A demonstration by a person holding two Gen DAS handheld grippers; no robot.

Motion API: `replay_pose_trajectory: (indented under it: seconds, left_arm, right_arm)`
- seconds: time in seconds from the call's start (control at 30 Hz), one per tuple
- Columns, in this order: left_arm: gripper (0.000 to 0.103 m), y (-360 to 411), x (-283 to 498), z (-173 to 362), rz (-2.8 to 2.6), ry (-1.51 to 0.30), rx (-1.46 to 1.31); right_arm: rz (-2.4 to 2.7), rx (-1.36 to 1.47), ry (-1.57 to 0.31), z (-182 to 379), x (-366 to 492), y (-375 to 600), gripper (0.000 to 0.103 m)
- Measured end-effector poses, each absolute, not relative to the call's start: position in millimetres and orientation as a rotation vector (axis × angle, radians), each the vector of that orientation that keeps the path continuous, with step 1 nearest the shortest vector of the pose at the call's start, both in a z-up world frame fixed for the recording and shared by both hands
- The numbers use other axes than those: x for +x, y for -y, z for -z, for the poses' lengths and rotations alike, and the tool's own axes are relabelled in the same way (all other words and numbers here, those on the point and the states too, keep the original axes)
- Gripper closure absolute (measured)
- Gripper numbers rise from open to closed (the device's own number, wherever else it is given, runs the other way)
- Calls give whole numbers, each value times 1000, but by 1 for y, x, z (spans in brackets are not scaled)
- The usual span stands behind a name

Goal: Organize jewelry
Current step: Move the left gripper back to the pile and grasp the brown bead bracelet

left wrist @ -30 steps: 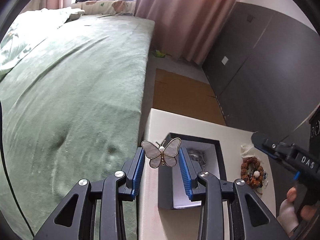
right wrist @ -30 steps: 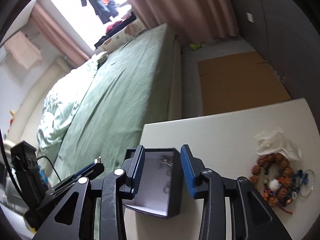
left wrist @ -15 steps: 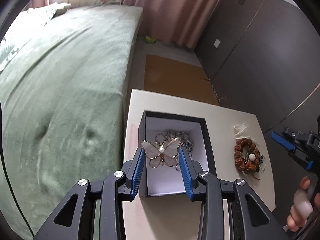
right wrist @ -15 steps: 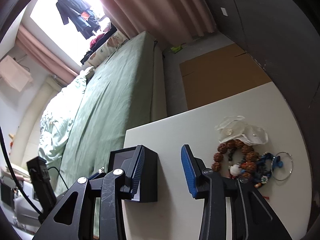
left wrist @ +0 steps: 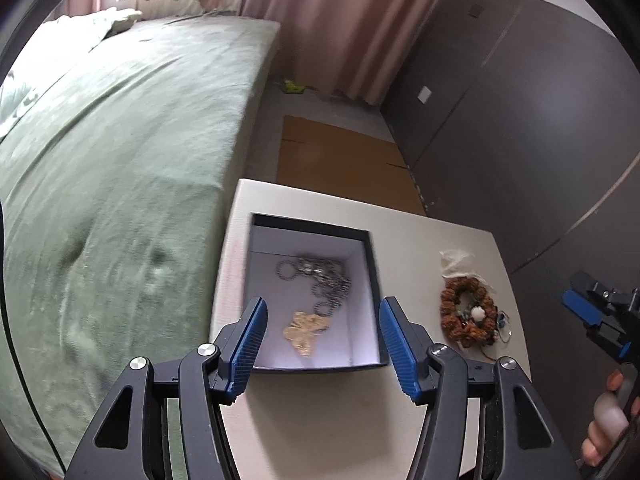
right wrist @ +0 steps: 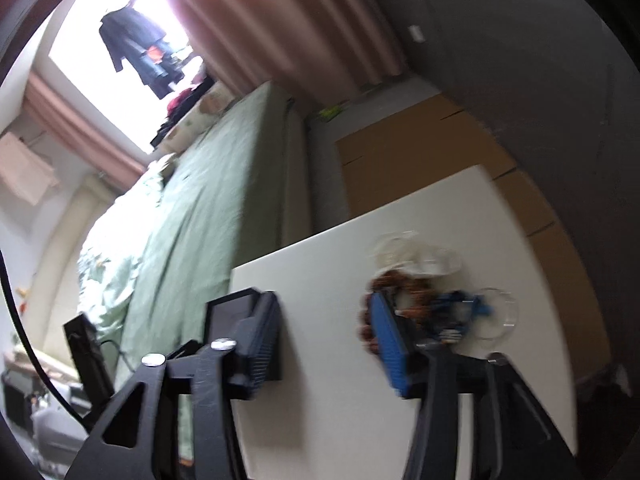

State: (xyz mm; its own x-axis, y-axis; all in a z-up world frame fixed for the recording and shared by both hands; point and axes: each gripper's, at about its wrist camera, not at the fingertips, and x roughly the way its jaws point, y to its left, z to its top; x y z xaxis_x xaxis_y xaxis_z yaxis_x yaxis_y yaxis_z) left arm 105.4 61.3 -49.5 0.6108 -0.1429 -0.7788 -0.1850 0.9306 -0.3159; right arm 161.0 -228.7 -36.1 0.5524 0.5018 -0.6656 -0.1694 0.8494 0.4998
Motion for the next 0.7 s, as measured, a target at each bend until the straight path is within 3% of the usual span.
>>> replay_pose_trajectory:
  seconds: [0.4, 0.57, 0.7]
  left_arm:
    - [44, 17, 119, 54, 74, -905, -303]
    - [44, 51, 128, 61, 121, -901, -245]
    - [50, 79, 135, 67, 165, -895, -184]
  right_arm:
    - [-334, 508, -906, 47, 142, 288, 47]
    - [-287, 532, -992, 71, 149, 310, 47]
    - [-264, 568, -1009, 78, 156, 326, 47]
